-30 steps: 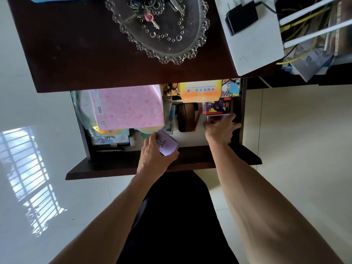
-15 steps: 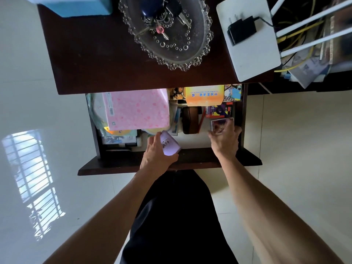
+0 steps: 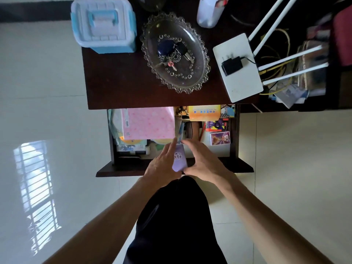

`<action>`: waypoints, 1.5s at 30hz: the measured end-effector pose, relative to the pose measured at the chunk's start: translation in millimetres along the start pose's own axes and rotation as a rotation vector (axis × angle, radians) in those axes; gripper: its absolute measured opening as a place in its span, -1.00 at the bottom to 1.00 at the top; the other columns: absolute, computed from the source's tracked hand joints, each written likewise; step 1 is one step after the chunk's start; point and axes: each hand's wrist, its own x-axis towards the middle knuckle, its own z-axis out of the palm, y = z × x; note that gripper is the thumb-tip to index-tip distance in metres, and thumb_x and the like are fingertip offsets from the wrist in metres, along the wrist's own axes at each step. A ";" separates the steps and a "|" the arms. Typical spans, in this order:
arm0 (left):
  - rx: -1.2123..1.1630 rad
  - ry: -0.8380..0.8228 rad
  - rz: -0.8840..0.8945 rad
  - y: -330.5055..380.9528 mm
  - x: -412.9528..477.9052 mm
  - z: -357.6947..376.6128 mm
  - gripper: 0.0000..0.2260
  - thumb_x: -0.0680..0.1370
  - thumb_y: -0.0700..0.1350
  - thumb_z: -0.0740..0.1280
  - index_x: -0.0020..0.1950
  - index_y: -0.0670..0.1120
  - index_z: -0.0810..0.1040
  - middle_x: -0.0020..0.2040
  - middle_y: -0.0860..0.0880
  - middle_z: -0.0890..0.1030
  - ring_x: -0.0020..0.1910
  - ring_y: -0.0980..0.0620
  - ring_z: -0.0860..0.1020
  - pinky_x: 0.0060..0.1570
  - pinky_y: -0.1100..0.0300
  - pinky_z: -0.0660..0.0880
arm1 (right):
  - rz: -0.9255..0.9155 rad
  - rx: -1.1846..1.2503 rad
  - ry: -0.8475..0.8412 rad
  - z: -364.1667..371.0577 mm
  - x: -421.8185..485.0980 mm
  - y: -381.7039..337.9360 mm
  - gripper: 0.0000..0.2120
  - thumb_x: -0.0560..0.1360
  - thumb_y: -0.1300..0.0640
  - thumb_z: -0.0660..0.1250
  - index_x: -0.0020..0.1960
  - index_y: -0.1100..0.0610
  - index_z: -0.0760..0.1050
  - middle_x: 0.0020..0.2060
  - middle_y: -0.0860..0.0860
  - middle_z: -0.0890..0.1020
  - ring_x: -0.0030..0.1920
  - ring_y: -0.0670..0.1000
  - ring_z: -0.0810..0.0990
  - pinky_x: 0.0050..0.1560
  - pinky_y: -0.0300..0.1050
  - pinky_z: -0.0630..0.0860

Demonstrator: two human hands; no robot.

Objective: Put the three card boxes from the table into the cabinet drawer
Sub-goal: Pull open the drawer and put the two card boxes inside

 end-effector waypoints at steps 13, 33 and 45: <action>-0.017 -0.029 0.019 -3.2 0.4 6.8 0.20 0.31 0.01 0.59 0.58 -0.04 -0.31 0.55 -0.04 0.24 0.40 -0.12 0.42 0.21 0.00 0.51 | -0.058 -0.216 -0.149 5.0 15.7 -1.3 0.04 0.27 0.17 0.59 0.58 0.06 0.07 0.42 0.08 0.46 0.30 0.14 0.52 0.16 0.06 0.57; 0.063 -0.007 -0.087 -23.6 13.2 27.5 -0.34 0.48 0.17 0.33 0.51 0.03 0.20 0.44 0.00 0.39 0.32 -0.06 0.49 0.25 -0.05 0.50 | 0.154 -0.180 0.084 11.0 14.8 42.2 -0.20 0.32 -0.15 0.55 0.48 -0.12 0.30 0.22 0.13 0.39 0.22 0.14 0.44 0.09 -0.03 0.55; 0.060 0.122 -0.151 -83.3 -2.7 72.5 -0.47 0.41 0.43 0.18 0.26 0.19 0.54 0.29 0.14 0.53 0.33 0.06 0.40 0.34 0.06 0.24 | 0.580 -0.147 0.282 27.8 36.6 113.5 -0.13 0.35 -0.17 0.56 0.46 0.10 0.19 0.27 0.21 0.47 0.17 0.23 0.58 0.08 0.16 0.62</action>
